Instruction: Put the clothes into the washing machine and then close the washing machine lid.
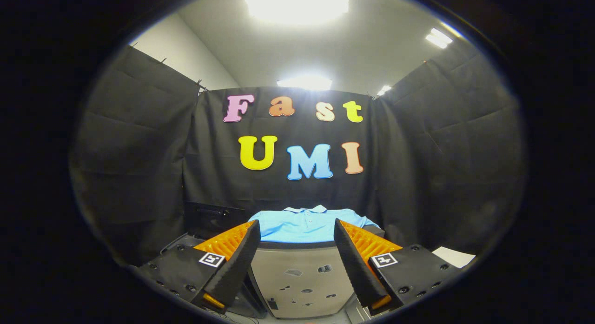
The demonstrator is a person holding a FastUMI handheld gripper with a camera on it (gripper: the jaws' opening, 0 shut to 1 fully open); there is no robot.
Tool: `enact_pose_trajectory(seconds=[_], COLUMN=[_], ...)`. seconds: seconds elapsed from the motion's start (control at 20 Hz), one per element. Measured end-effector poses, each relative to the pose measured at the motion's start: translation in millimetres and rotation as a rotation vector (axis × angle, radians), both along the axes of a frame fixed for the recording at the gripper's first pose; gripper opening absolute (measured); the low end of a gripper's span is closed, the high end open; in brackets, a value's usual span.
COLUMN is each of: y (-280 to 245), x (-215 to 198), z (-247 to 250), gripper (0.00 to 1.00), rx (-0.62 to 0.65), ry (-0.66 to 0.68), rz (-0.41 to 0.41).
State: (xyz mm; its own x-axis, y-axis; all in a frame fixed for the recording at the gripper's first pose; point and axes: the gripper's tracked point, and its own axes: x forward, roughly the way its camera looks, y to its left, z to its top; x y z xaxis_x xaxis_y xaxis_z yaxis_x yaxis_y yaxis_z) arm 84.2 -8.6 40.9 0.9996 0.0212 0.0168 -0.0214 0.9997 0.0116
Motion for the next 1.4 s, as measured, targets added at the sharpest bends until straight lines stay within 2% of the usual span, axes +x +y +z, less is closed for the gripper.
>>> enact_pose_trajectory(seconds=[0.7,1.4], y=[-7,-21], x=[128,221], z=[-5,-24], gripper=[0.98,0.98], rx=[0.017,-0.003], ry=[0.129,0.327], rz=[0.057,0.076])
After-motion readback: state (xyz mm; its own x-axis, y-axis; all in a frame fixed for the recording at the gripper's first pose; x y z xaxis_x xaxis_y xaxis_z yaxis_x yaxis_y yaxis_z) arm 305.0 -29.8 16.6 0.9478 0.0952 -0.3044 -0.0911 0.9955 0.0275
